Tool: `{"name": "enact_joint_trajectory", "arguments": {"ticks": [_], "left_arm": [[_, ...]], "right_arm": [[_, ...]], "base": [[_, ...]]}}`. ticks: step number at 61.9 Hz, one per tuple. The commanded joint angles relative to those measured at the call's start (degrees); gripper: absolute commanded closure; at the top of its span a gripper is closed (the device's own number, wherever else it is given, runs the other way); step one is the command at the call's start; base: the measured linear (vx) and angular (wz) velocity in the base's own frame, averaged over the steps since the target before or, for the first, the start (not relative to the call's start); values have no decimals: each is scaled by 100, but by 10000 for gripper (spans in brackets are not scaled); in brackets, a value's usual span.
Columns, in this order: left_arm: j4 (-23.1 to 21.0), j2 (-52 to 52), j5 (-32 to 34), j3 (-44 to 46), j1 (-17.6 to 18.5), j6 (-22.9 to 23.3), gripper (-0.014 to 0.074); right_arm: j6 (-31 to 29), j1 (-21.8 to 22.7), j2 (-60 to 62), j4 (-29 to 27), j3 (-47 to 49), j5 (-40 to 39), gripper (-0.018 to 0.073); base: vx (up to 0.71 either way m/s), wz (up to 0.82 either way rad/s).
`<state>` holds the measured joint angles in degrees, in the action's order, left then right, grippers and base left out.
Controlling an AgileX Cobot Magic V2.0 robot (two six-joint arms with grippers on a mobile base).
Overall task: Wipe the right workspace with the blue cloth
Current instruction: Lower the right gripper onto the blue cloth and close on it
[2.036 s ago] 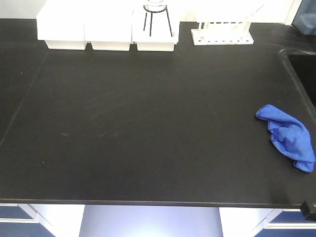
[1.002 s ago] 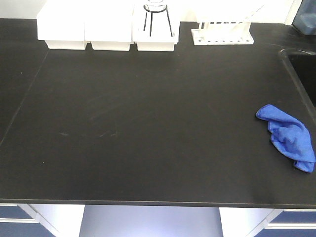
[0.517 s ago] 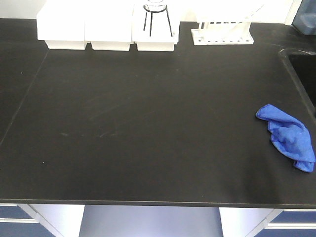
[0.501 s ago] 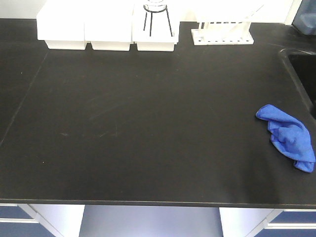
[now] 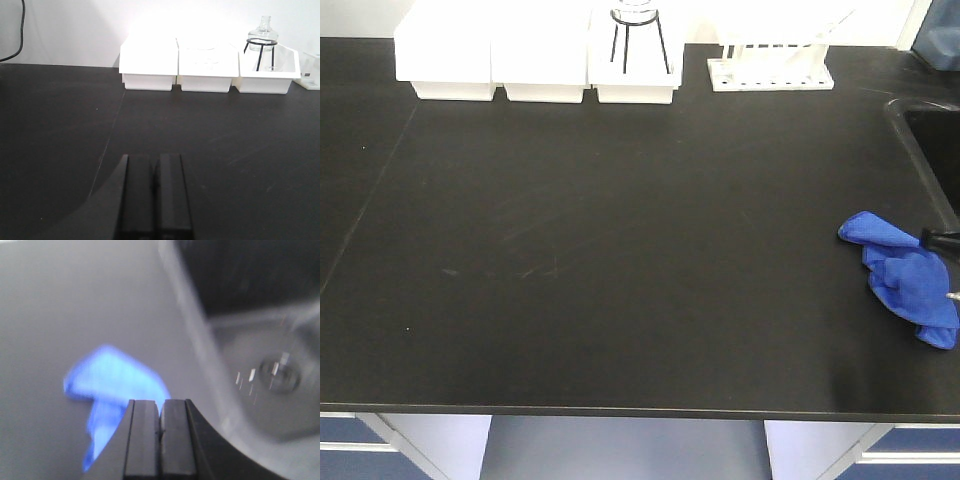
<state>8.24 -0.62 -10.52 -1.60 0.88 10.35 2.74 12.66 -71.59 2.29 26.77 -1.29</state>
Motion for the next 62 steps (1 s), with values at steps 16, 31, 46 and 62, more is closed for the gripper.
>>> {"name": "enact_joint_trajectory", "arguments": {"ticks": [16,31,46,62], "left_arm": [[5,-88,469,-178,-22,49,602],[5,-88,469,-178,-22,49,602],[5,-88,469,-178,-22,49,602],[5,-88,469,-178,-22,49,602]], "right_arm": [[-102,30,-795,54,196,-501,146],[-96,30,-1519,54,196,-1208,48],[-74,30,-2080,54,196,-1474,140],[-80,30,-1650,106,196,-1270,510]], "base": [[0,0],[0,0],[0,0],[0,0]]}}
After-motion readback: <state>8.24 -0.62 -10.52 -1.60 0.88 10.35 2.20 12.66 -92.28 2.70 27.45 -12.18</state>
